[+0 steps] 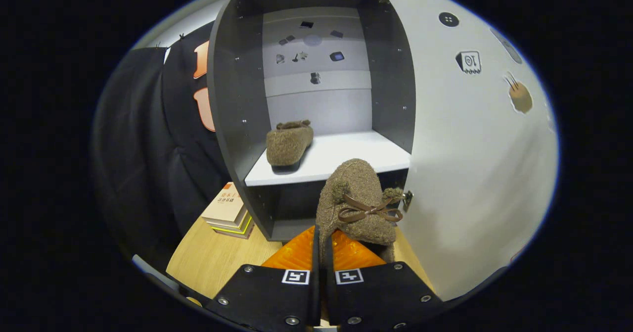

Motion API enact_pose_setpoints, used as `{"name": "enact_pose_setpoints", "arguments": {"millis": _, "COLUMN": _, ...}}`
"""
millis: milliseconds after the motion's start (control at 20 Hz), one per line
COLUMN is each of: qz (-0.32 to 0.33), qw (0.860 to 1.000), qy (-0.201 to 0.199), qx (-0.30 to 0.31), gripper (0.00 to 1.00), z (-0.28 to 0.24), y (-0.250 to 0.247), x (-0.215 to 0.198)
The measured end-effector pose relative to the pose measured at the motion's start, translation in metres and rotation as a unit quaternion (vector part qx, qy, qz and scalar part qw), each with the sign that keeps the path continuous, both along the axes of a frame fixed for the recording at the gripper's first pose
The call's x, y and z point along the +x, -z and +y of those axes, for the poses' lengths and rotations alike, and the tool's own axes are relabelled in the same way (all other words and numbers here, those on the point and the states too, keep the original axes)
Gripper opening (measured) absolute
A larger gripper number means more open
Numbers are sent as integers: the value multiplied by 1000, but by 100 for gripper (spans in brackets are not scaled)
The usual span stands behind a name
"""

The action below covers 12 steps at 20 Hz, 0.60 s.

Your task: Open the shoe cabinet door, grab the shoes and put them into the shoe cabinet, then close the shoe cabinet door.

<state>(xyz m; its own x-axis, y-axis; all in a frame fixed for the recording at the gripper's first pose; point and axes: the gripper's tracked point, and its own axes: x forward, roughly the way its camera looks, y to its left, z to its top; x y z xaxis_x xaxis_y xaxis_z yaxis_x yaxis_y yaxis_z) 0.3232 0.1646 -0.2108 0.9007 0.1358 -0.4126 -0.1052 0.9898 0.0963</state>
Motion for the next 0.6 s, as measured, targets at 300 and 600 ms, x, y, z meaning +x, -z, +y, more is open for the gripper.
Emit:
{"name": "enact_pose_setpoints", "arguments": {"millis": 300, "qz": -35, "qw": 999, "qy": -13, "qx": -17, "gripper": 5, "z": -12, "y": -44, "x": 74}}
{"name": "enact_pose_setpoints", "arguments": {"millis": 600, "qz": -52, "qw": 998, "qy": -23, "qx": -27, "gripper": 5, "z": -20, "y": -67, "x": 139}}
